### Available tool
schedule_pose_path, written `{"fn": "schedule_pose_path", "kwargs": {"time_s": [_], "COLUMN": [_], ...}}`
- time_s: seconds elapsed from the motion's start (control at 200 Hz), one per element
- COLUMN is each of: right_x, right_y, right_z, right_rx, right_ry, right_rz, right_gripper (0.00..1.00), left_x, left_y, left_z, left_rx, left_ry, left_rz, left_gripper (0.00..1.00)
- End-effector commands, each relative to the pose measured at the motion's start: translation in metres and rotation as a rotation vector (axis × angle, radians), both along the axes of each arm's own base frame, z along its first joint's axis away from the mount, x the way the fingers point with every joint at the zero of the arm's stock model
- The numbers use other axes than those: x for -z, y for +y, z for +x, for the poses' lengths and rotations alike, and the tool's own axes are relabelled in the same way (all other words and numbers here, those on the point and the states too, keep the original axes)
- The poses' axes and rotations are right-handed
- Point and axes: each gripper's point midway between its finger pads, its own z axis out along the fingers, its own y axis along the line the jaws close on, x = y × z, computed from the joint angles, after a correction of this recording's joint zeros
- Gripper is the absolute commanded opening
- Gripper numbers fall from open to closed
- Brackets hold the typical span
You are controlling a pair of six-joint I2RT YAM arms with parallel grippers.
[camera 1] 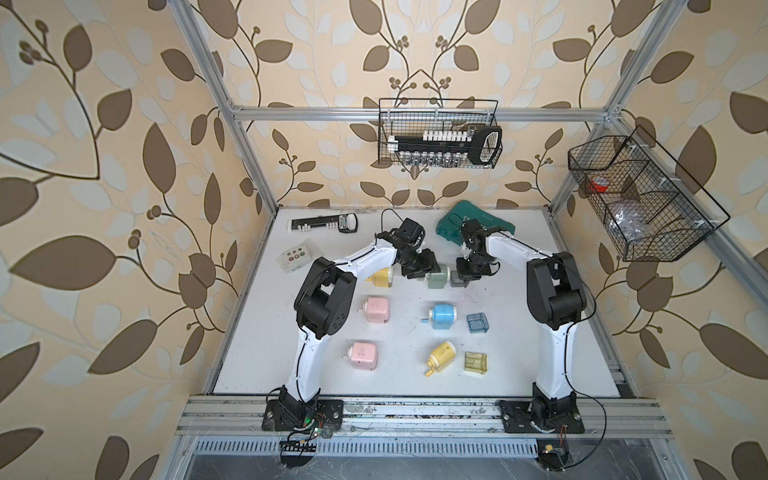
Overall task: Put the tray back into the pencil sharpener
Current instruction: Pick up the container from the center of the board.
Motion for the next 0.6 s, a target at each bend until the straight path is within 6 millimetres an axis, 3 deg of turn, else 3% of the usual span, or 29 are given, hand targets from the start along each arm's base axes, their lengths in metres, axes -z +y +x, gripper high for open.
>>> {"fn": "schedule_pose_path", "kwargs": {"time_s": [0.0,0.255,0.595], "right_x": [-0.015,-0.031,-0.016], "right_y": [-0.004,-0.002,0.003], "right_z": [0.004,0.003,0.001], "right_rx": [-0.016,-0.008,-0.006], "right_ry": [-0.024,-0.060,-0.009], "right_rz": [-0.073,-0.057,-0.063], "right_gripper": [0.00,0.00,0.00], "left_x": [0.023,0.022,0.022], "left_y": [0.019,0.018,0.018], "left_z": [-0.002,-0.002,-0.002], "left_rx": [-0.039,-0.041,-0.044], "left_ry": [0.031,0.031,0.031], "left_rz": [0.080,0.076,0.069], "left_gripper": [0.58,0.58,0.58]}}
